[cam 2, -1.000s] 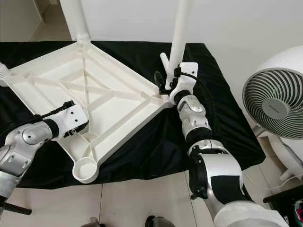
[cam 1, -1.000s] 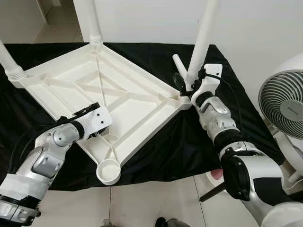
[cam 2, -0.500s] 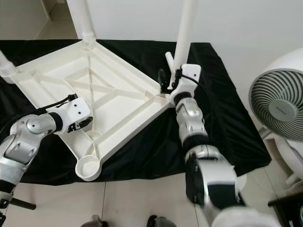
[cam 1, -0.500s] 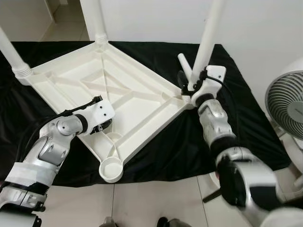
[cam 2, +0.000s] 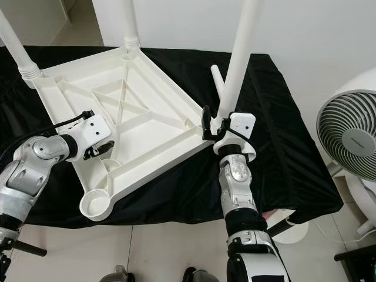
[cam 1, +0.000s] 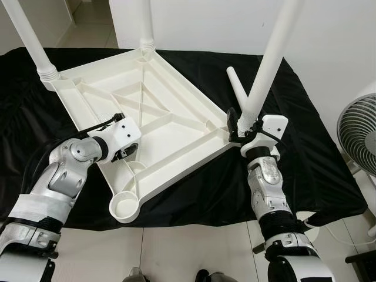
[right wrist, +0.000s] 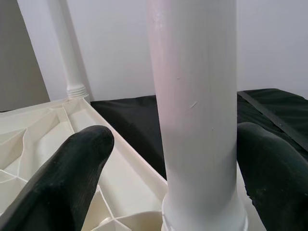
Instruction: Building children table
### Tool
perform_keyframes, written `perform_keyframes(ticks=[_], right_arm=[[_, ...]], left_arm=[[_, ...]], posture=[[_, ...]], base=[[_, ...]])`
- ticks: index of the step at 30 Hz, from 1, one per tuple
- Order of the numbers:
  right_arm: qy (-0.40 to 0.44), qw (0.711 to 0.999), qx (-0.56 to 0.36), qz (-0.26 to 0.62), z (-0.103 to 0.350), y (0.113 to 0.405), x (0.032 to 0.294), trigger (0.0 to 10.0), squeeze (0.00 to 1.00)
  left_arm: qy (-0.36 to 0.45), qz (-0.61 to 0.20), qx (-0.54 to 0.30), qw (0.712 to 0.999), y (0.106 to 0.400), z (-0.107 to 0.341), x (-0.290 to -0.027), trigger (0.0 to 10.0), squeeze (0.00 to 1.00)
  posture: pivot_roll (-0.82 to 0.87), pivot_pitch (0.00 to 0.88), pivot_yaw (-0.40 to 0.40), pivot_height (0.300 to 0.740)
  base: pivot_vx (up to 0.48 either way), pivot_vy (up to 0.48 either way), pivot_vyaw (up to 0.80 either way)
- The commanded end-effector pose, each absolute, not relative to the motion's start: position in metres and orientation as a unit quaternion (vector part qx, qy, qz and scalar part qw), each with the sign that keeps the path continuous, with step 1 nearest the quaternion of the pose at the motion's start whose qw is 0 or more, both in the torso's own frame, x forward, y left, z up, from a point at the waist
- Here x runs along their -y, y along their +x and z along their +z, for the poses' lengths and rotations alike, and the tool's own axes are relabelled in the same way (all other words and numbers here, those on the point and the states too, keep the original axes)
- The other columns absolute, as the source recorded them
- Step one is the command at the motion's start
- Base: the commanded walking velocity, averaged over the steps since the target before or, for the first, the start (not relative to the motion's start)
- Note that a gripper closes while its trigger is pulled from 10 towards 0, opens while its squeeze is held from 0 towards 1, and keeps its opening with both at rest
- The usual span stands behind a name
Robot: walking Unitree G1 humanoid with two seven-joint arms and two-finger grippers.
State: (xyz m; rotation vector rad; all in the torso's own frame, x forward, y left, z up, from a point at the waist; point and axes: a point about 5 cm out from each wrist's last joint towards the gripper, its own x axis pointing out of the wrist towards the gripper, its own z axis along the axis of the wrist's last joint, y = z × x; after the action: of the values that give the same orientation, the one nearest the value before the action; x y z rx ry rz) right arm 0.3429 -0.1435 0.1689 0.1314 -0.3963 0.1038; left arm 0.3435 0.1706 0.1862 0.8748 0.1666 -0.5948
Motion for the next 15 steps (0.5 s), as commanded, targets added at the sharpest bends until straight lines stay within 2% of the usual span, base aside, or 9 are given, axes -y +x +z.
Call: perform_keyframes(ticks=[1,6,8,15], right_arm=[[0.076,0.978,0.172,0.087,0.158,0.337,0.133,10.0,0.0],[0.078,0.979,0.171,0.081,0.159,0.334,0.139,10.0,0.0],[0.078,0.98,0.179,0.045,0.161,0.326,0.152,10.0,0.0],[0.093,0.983,0.153,0.042,0.153,0.302,0.145,10.0,0.0]], left_arm=[[0.412,-0.29,-0.035,0.863,0.347,0.198,-0.156,10.0,0.0],[0.409,-0.292,-0.036,0.864,0.347,0.198,-0.156,10.0,0.0],[0.408,-0.292,-0.037,0.864,0.347,0.197,-0.157,10.0,0.0],[0.406,-0.29,-0.039,0.866,0.346,0.196,-0.159,10.0,0.0]], posture=[[0.12,0.113,-0.02,0.74],[0.12,0.11,-0.021,0.74],[0.12,0.103,-0.028,0.74],[0.12,0.108,-0.035,0.74]], base=[[0.0,0.0,0.0],[0.0,0.0,0.0],[0.0,0.0,0.0],[0.0,0.0,0.0]])
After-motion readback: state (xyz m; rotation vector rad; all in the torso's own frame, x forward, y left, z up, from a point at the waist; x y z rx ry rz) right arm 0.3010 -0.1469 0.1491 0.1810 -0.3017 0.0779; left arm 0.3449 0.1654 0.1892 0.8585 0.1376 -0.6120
